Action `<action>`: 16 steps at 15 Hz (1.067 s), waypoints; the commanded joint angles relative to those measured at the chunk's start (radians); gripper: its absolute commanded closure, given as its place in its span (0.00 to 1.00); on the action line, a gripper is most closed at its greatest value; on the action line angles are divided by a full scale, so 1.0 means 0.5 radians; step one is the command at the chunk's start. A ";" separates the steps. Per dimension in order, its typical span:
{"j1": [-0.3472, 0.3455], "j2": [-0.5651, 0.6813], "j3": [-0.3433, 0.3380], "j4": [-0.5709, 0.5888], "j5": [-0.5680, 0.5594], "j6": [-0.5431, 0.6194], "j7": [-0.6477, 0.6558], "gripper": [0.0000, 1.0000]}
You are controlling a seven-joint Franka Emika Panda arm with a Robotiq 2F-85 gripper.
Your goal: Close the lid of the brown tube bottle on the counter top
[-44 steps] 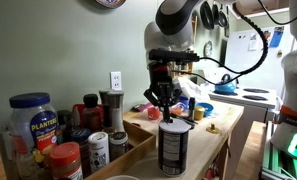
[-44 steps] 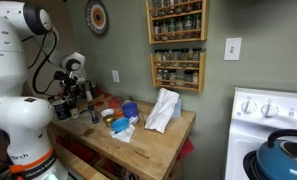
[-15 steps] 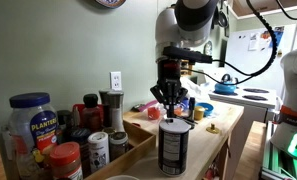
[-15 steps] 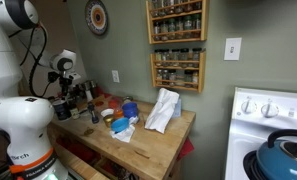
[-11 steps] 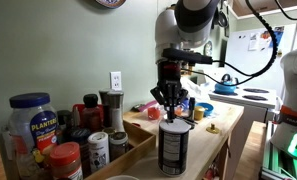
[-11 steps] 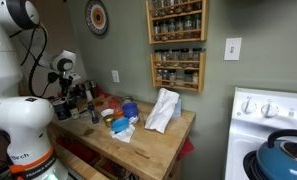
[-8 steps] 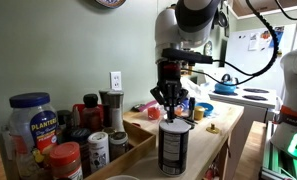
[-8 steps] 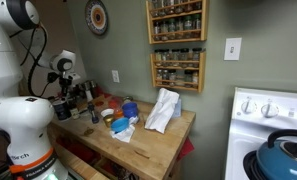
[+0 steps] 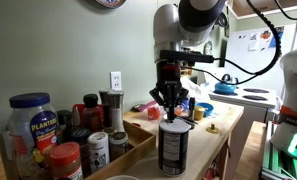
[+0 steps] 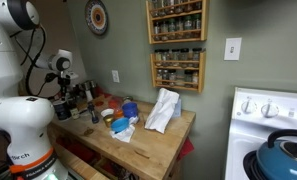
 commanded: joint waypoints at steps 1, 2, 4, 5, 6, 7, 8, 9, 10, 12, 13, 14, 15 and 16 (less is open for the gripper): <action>0.042 0.051 0.021 0.004 -0.201 0.017 0.232 1.00; 0.049 0.056 0.026 0.012 -0.248 0.001 0.274 1.00; 0.067 0.061 0.037 0.025 -0.343 -0.012 0.366 1.00; 0.074 0.063 0.040 0.031 -0.378 -0.017 0.403 1.00; 0.080 0.065 0.044 0.036 -0.407 -0.020 0.432 1.00; 0.085 0.068 0.048 0.040 -0.432 -0.024 0.455 1.00; 0.089 0.072 0.051 0.045 -0.447 -0.029 0.467 1.00; 0.091 0.075 0.053 0.047 -0.456 -0.034 0.474 1.00; 0.091 0.072 0.053 0.047 -0.469 -0.033 0.485 1.00; 0.076 0.028 0.045 0.029 -0.425 -0.026 0.445 0.74; 0.069 -0.001 0.043 0.015 -0.392 -0.010 0.431 0.73; 0.061 -0.039 0.040 0.004 -0.370 -0.014 0.410 0.68; 0.055 -0.073 0.039 -0.003 -0.357 -0.023 0.390 0.60; 0.047 -0.097 0.041 -0.001 -0.309 -0.052 0.333 0.53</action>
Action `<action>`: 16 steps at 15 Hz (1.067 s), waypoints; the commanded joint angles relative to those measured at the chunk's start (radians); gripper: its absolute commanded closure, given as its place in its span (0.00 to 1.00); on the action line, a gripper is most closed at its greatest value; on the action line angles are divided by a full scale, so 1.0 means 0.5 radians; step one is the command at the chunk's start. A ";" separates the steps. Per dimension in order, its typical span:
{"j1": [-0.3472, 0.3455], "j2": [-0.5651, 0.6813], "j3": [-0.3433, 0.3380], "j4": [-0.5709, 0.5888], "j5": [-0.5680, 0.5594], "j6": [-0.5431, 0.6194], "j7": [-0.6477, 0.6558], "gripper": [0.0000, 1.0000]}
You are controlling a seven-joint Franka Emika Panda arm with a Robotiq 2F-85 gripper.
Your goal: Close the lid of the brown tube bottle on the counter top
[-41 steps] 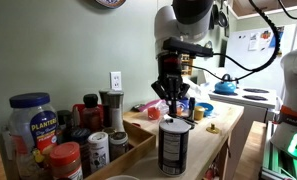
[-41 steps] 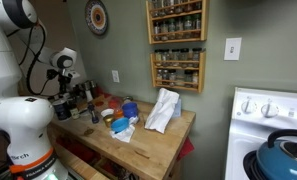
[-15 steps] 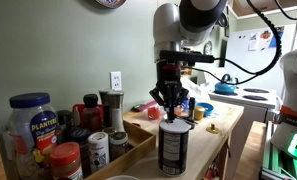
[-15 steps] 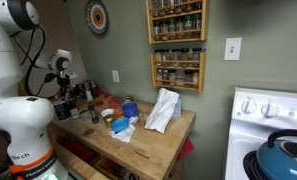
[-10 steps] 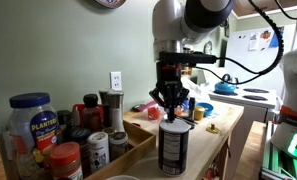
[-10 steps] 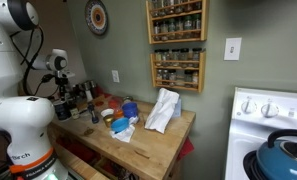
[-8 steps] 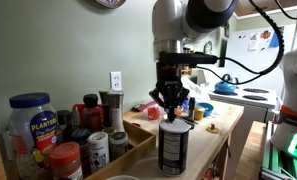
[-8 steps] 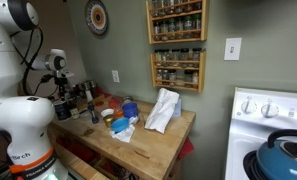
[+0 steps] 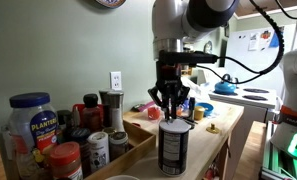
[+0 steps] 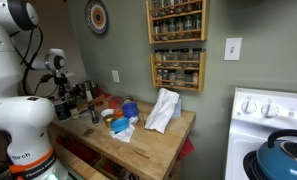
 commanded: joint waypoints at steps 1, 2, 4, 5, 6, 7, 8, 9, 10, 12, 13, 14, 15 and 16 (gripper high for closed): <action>-0.025 -0.135 0.006 -0.057 0.125 -0.019 -0.146 0.46; -0.030 -0.163 0.005 -0.056 0.132 -0.043 -0.172 0.38; -0.038 -0.217 0.002 -0.053 0.176 -0.056 -0.255 0.22; -0.041 -0.238 0.002 -0.039 0.198 -0.087 -0.305 0.16; -0.043 -0.261 0.001 -0.031 0.230 -0.116 -0.372 0.07; -0.042 -0.286 -0.001 -0.026 0.297 -0.130 -0.473 0.01; -0.042 -0.313 -0.004 -0.019 0.355 -0.169 -0.532 0.00; -0.037 -0.337 -0.007 0.002 0.435 -0.208 -0.647 0.00; -0.039 -0.360 -0.006 0.022 0.446 -0.264 -0.682 0.00; -0.044 -0.396 -0.008 0.074 0.478 -0.390 -0.747 0.00; -0.051 -0.407 -0.005 0.112 0.454 -0.485 -0.731 0.00; -0.056 -0.418 -0.005 0.140 0.448 -0.553 -0.736 0.00; -0.065 -0.426 -0.003 0.172 0.420 -0.620 -0.710 0.01; -0.066 -0.388 0.019 0.146 0.414 -0.502 -0.684 0.01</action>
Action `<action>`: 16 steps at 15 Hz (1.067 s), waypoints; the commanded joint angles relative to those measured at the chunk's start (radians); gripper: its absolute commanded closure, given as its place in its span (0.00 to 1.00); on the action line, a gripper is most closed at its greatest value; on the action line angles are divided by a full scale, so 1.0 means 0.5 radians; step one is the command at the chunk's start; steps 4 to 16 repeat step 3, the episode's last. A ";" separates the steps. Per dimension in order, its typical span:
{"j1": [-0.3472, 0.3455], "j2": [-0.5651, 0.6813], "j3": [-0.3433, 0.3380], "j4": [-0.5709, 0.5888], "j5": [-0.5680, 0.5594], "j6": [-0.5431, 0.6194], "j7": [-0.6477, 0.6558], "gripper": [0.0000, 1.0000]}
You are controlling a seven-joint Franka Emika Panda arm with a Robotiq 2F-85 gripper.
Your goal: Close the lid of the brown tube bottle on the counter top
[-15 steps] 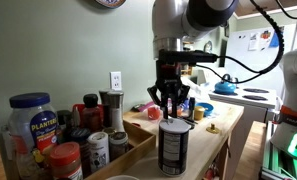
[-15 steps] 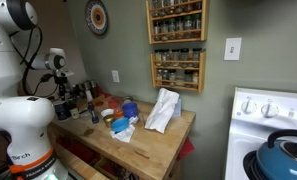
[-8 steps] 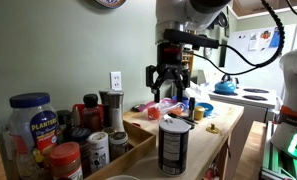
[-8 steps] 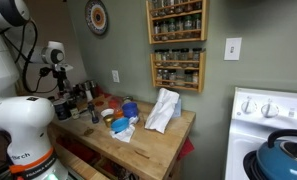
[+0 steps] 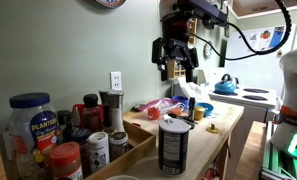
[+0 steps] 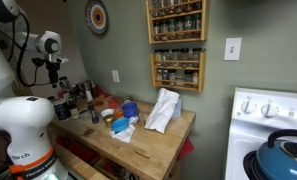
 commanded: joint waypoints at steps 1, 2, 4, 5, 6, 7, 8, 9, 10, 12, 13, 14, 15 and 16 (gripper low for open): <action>-0.034 -0.009 0.026 0.032 0.001 -0.058 -0.002 0.00; -0.038 -0.016 0.026 0.044 0.001 -0.080 -0.002 0.00; -0.040 -0.019 0.026 0.048 0.001 -0.083 -0.002 0.00; -0.040 -0.019 0.026 0.048 0.001 -0.083 -0.002 0.00; -0.040 -0.019 0.026 0.048 0.001 -0.083 -0.002 0.00; -0.040 -0.019 0.026 0.048 0.001 -0.083 -0.002 0.00; -0.040 -0.019 0.026 0.048 0.001 -0.083 -0.002 0.00; -0.040 -0.019 0.026 0.048 0.001 -0.083 -0.002 0.00; -0.040 -0.019 0.026 0.048 0.001 -0.083 -0.002 0.00; -0.040 -0.019 0.026 0.048 0.001 -0.083 -0.002 0.00; -0.040 -0.019 0.026 0.048 0.001 -0.083 -0.002 0.00; -0.040 -0.019 0.026 0.048 0.001 -0.083 -0.002 0.00; -0.040 -0.019 0.026 0.048 0.001 -0.083 -0.002 0.00; -0.040 -0.019 0.026 0.048 0.001 -0.083 -0.002 0.00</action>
